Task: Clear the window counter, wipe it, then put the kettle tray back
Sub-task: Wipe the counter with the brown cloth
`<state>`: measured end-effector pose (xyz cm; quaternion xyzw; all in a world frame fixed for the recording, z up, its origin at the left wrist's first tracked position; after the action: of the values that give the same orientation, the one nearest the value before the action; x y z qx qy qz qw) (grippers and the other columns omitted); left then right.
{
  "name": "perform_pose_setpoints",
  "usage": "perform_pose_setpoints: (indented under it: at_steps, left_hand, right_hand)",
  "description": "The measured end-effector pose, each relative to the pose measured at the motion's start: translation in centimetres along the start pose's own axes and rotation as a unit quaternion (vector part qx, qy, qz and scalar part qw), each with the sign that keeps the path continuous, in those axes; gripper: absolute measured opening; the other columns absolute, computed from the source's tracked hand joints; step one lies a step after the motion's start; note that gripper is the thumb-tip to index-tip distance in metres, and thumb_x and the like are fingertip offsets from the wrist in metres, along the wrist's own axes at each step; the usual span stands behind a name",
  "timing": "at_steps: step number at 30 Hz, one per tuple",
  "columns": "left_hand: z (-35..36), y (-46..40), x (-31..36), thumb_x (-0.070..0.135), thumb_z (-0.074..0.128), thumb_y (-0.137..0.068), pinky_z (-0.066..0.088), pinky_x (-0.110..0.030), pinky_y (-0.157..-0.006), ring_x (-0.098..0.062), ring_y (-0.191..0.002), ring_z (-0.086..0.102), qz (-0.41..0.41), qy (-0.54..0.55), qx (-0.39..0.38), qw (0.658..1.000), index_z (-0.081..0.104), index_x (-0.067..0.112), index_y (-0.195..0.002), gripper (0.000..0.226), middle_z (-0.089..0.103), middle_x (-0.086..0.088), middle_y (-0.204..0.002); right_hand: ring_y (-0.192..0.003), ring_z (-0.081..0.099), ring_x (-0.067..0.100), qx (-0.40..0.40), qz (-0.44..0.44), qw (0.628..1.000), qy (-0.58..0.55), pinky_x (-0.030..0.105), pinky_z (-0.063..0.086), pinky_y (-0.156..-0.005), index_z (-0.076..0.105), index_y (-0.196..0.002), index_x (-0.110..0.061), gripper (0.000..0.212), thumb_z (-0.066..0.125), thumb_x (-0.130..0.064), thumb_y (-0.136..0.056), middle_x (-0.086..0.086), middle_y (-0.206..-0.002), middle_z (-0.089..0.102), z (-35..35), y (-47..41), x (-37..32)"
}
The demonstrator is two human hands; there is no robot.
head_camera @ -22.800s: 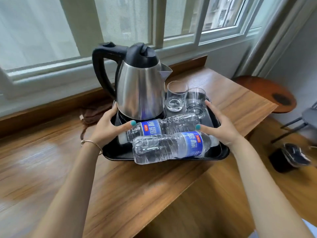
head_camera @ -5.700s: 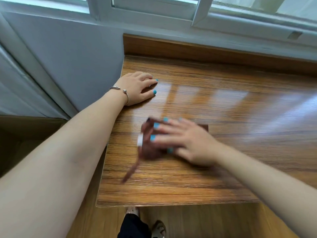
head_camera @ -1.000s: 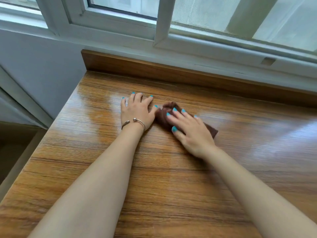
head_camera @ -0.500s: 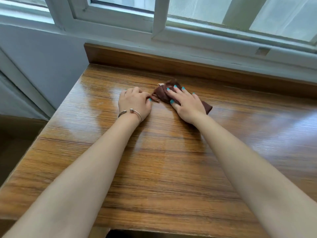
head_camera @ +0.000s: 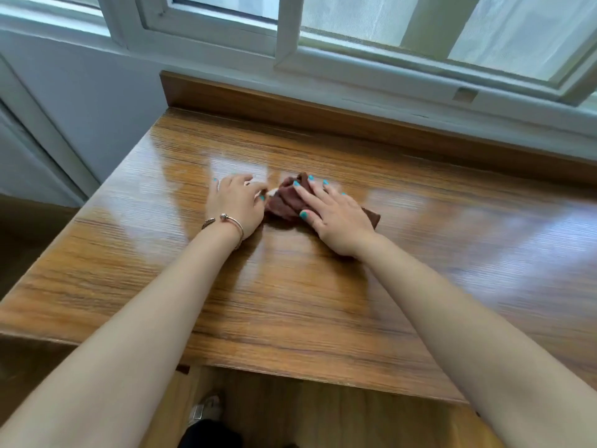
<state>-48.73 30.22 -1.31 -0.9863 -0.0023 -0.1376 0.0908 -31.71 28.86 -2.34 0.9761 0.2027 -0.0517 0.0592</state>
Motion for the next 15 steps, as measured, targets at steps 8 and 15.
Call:
perform_pose_setpoints:
  at_steps: [8,15]
  left_hand:
    - [-0.3,2.5,-1.6,0.04,0.046,-0.094,0.023,-0.043,-0.112,-0.02,-0.131,0.038,-0.02,0.026,0.029,0.999,0.057,0.042,-0.124,0.032,0.049,0.005,-0.137]
    - [0.2,2.4,-1.7,0.043,0.042,-0.095,0.022,-0.044,-0.113,-0.021,-0.132,0.037,-0.029,0.001,0.014,0.999,0.053,0.043,-0.128,0.035,0.047,0.003,-0.14]
  right_hand:
    - [-0.15,0.006,0.015,0.006,-0.035,0.999,-0.023,0.039,0.003,-0.118,0.016,-0.148,-0.053,0.047,0.02,-0.054,-0.101,-0.016,-0.162,0.01,1.2,6.5,-4.1]
    - [-0.15,0.003,0.009,-0.038,-0.188,0.981,-0.029,0.034,-0.001,-0.118,0.019,-0.145,-0.057,0.048,0.021,-0.058,-0.097,-0.021,-0.16,0.011,2.2,16.2,-10.0]
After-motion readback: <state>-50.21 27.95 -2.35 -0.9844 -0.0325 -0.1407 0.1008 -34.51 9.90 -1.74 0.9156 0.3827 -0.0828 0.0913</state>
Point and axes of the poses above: each hand's wrist, its own y-axis away from the middle knuckle, its own z-axis out of the palm, x = y × z, the point moved 10 cm from there along -y, towards the middle knuckle
